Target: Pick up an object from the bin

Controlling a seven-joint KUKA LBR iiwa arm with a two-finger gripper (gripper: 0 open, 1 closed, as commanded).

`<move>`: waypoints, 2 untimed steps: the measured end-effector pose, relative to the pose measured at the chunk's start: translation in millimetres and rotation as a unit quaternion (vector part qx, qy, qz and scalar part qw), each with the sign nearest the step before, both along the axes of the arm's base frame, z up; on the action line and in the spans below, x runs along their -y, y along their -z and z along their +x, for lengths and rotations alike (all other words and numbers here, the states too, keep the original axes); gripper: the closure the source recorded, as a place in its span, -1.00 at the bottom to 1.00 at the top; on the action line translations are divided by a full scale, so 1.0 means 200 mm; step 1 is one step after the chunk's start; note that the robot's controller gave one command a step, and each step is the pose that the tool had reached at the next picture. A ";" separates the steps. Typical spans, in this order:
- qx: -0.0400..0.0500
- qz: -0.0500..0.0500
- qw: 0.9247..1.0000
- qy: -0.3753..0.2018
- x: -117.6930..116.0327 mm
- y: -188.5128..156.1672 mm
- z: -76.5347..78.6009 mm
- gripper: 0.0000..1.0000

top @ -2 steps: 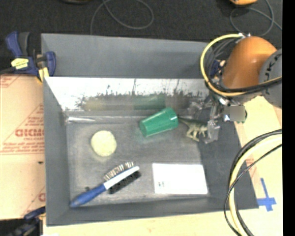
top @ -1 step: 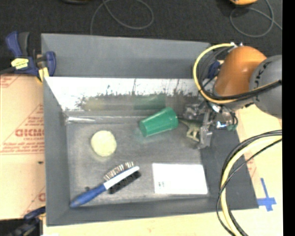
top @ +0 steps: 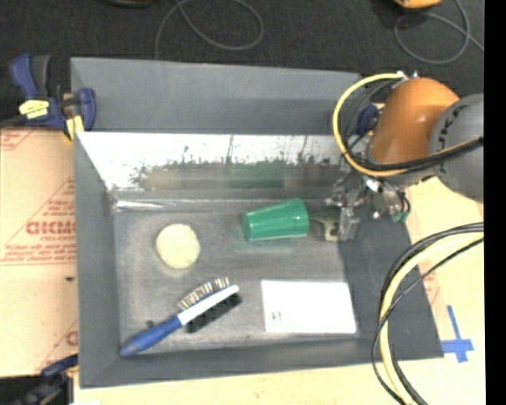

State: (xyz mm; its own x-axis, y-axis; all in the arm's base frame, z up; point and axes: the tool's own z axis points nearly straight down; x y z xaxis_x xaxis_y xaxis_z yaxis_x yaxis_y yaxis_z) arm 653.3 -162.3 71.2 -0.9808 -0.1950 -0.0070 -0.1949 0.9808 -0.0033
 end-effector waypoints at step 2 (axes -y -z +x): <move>-0.003 0.001 1.000 0.000 0.00 -0.02 -0.01 1.00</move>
Offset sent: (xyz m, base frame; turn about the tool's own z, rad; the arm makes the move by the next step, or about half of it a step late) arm -0.0002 0.0000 0.0522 0.0000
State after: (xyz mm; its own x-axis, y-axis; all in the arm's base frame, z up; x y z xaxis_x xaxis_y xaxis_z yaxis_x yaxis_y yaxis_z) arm 651.8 -161.9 75.5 -0.9808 -0.1952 -0.0020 -0.1952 0.9808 -0.0012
